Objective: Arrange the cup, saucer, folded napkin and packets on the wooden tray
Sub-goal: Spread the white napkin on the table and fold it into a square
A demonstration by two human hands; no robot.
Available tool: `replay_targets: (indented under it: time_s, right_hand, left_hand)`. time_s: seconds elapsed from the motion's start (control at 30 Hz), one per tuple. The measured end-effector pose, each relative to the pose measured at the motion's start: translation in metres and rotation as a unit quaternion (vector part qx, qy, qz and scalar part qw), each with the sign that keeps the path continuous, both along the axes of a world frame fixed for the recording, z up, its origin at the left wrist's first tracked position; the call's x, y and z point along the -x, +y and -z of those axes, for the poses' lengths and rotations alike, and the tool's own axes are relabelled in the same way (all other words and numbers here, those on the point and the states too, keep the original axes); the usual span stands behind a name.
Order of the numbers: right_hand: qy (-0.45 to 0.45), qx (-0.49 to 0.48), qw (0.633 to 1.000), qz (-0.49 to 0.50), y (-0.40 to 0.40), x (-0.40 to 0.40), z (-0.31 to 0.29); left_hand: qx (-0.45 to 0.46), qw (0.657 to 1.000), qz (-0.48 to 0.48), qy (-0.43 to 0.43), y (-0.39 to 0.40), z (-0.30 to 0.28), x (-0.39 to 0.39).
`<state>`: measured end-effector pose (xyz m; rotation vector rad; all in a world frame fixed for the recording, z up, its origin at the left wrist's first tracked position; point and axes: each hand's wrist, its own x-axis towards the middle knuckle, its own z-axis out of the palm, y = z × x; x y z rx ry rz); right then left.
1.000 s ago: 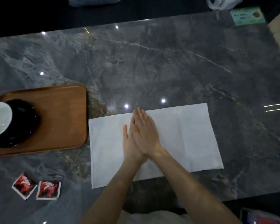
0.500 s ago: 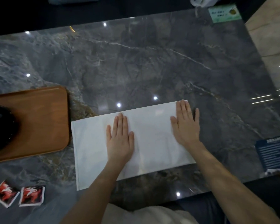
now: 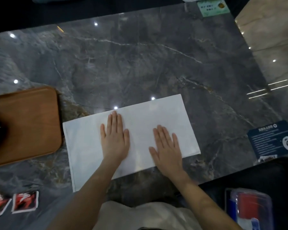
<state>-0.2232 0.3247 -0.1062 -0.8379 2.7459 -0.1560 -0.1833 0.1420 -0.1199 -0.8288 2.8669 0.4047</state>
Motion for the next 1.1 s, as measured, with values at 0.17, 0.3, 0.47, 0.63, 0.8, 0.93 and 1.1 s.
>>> replay_targets:
  time_s: [0.17,0.3,0.47,0.63,0.8,0.93,1.1]
  right_hand:
    - [-0.005,-0.009,0.997,0.081,0.039,0.023,-0.002]
    - [-0.006,0.077,0.99,0.115,0.033,0.03,-0.012]
    - [0.005,0.136,0.943,0.303,0.016,0.056,-0.03]
    - [-0.055,0.09,0.933,0.345,0.01,0.082,-0.041]
    - [-0.127,0.073,0.916,0.374,0.008,0.101,-0.047]
    - [-0.177,0.1,0.895,0.396,0.006,0.111,-0.048]
    - [-0.202,0.061,0.908,0.362,0.005,0.118,-0.051]
  left_hand:
    - [-0.004,1.0,0.006,0.008,0.0,-0.005,-0.001]
    - [-0.003,1.0,0.003,0.014,0.001,-0.004,0.0]
    - [-0.011,1.0,0.002,0.007,-0.001,-0.004,0.001]
    - [-0.017,0.998,0.048,0.036,0.021,-0.013,-0.001]
    - [-0.02,0.999,0.038,0.015,0.039,-0.005,0.001]
    - [-0.017,0.999,0.041,0.01,0.038,0.0,0.0]
    - [-0.011,0.999,0.049,0.015,0.037,-0.002,-0.001]
